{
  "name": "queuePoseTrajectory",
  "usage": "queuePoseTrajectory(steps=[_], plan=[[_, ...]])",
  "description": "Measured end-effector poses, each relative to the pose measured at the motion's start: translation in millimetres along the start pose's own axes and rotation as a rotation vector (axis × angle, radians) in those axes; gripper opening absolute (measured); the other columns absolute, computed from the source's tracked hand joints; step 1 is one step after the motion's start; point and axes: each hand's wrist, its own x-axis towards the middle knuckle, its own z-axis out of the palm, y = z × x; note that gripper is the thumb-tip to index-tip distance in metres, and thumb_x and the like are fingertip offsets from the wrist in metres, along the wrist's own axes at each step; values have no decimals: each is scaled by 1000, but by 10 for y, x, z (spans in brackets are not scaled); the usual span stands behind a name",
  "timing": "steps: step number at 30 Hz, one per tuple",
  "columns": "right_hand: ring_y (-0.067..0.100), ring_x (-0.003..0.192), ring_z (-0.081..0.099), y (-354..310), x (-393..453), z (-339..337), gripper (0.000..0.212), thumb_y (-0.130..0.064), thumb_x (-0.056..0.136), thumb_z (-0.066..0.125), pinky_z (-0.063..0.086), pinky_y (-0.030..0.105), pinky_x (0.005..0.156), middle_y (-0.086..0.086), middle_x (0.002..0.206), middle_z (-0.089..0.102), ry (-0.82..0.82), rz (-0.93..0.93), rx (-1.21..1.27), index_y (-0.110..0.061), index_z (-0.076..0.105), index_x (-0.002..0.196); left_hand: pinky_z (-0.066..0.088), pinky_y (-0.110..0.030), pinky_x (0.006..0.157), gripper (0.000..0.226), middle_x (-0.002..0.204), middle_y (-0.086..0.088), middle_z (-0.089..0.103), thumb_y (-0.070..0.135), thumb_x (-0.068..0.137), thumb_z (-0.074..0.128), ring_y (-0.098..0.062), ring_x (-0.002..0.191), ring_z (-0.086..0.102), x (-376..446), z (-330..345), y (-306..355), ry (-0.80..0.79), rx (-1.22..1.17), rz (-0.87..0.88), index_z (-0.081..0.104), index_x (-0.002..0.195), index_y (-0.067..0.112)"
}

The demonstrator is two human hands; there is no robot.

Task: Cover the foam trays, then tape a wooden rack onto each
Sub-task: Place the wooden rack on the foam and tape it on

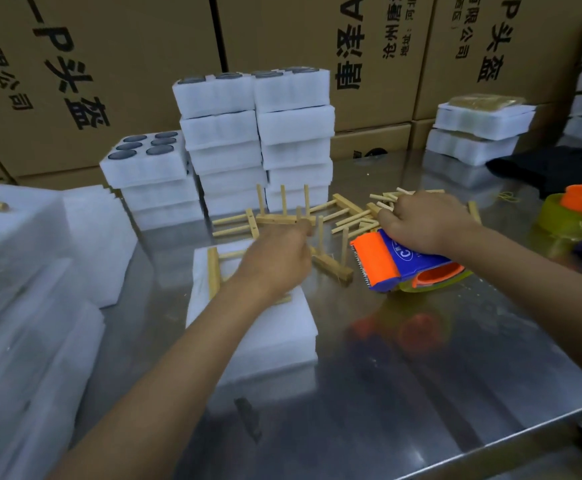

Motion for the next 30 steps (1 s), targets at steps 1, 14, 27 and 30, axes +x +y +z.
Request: queuePoseTrajectory(steps=[1,14,27,30], plan=[[12,62,48,2,-1,1,50,-53,99,30,33,30,57,0,65,53,1,3,4,-22,51,66,47,-37,87,24,110,-9,68,13,98,45,-28,104,62,32,27,98,-113,-197,-42,62,115,14],[18,55,39,-435,-62,112,42,-39,98,29,21,30,49,0,61,41,110,-1,-267,-20,37,62,35,-10,54,14,71,13,56,16,93,56,-3,65,51,17,315,86,-33,-342,18,68,87,13],[26,75,56,-646,-38,143,22,-31,97,44,34,32,64,6,81,61,109,189,-280,-18,57,86,38,-9,54,13,69,14,60,17,95,58,4,61,51,-16,286,44,-56,-529,25,67,85,16],[26,71,60,-608,-244,179,20,-31,96,49,36,31,59,5,72,59,133,171,-314,-15,61,92,41,-9,60,13,86,9,66,22,99,56,6,74,56,-6,275,60,-69,-556,31,67,91,18]])
